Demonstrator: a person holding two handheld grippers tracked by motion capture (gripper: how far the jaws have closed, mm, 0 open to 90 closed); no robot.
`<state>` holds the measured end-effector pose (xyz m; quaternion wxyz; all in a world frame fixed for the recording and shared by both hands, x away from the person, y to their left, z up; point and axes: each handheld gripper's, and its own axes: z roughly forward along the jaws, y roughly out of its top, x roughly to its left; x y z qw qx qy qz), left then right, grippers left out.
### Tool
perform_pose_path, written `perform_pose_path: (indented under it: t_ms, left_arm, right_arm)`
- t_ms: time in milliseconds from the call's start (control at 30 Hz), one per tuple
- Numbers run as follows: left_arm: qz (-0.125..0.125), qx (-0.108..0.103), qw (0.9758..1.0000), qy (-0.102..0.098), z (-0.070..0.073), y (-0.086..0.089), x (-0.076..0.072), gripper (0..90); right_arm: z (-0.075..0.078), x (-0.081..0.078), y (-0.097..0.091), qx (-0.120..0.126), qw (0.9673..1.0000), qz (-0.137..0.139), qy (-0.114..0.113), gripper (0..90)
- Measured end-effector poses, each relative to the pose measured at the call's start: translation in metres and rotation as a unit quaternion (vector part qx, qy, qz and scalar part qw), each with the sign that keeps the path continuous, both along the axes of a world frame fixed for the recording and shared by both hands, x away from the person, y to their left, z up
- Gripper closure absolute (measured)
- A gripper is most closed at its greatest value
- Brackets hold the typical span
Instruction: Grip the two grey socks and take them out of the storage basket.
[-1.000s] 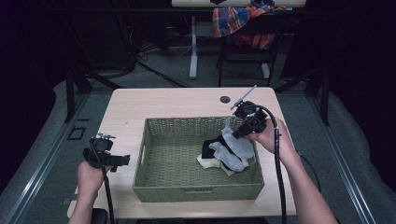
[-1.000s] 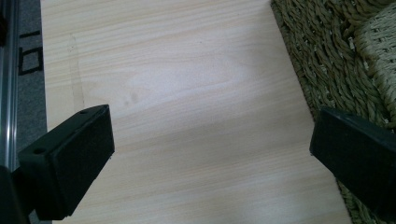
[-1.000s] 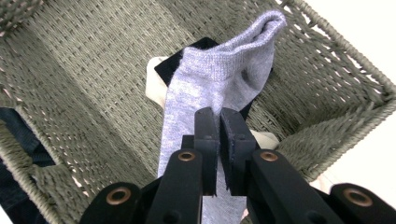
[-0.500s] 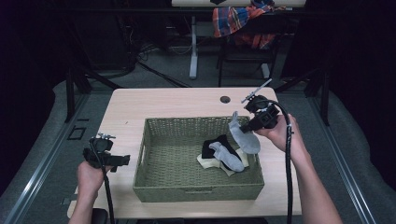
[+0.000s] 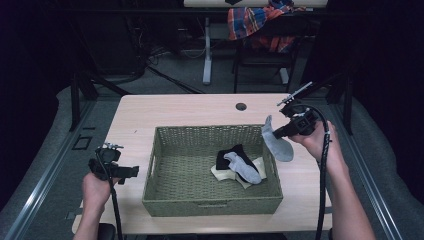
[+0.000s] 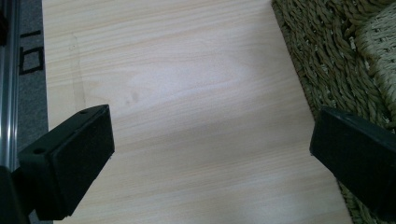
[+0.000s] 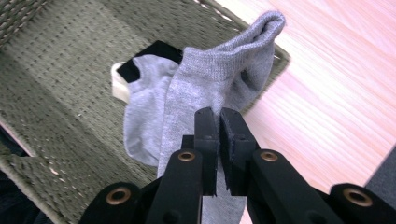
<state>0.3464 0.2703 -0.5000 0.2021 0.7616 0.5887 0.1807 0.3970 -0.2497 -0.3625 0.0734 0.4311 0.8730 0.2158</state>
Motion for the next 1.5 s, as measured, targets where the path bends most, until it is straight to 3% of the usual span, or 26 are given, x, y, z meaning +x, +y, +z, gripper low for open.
perform_pose_path:
  t_ms: [367,833,1133,1500]
  left_arm:
    - [0.000,0.000,1.0000,0.000,0.000,0.000,0.000,0.0]
    - [0.000,0.000,1.0000,-0.001,0.000,0.000,0.000,0.0]
    - [0.001,-0.001,1.0000,-0.001,0.001,0.000,0.000,0.0]
    - [0.001,-0.001,1.0000,-0.002,0.000,0.000,0.000,0.0]
  right_arm:
    - [-0.009,0.006,-0.036,-0.013,0.9986,-0.052,0.008,86.0]
    - [-0.025,0.016,-0.062,-0.031,0.9943,-0.099,0.027,86.0]
    - [-0.035,0.021,-0.071,-0.037,0.9922,-0.111,0.042,86.0]
    - [-0.066,0.033,-0.080,-0.045,0.9884,-0.129,0.067,86.0]
